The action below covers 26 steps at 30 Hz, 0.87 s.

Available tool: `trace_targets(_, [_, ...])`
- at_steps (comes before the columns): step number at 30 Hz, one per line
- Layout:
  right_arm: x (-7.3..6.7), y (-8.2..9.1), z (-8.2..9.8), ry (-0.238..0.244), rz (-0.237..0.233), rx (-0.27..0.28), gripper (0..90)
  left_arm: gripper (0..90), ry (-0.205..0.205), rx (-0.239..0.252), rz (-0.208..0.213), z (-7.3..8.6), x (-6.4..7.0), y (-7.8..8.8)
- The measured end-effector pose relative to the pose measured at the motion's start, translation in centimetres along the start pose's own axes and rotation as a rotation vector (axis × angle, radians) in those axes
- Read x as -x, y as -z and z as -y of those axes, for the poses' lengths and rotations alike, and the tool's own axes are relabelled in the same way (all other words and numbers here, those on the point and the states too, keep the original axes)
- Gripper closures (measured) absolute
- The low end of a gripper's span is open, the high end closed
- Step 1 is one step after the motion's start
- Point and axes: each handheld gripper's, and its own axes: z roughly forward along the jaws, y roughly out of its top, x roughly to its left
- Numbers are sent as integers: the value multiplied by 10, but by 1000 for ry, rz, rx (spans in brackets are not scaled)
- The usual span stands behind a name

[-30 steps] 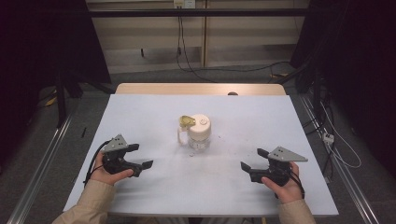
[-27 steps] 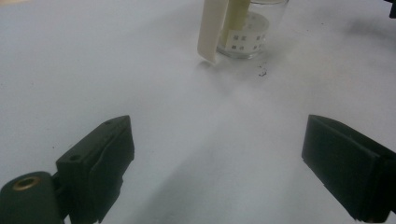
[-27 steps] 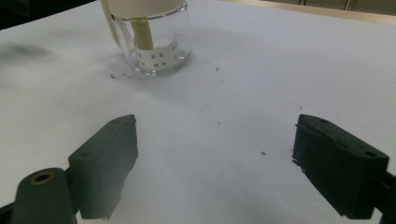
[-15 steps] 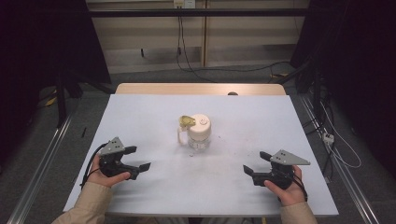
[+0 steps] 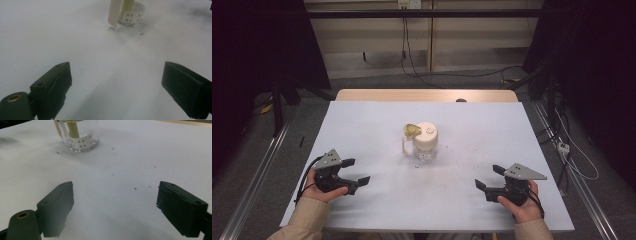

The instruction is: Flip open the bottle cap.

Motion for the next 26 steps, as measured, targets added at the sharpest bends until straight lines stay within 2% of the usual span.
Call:
trace_targets(12, [1,1,2,1,-2,13,136,90,6,9,-7,5,1,1])
trace_targets(16, [-1,0,1,31,-3,8,136,90,-1,3,-10,6,2,0])
trace_targets(26, [-2,-1,4,18,-11,-3,133,77,-4,2,-21,6,3,-4])
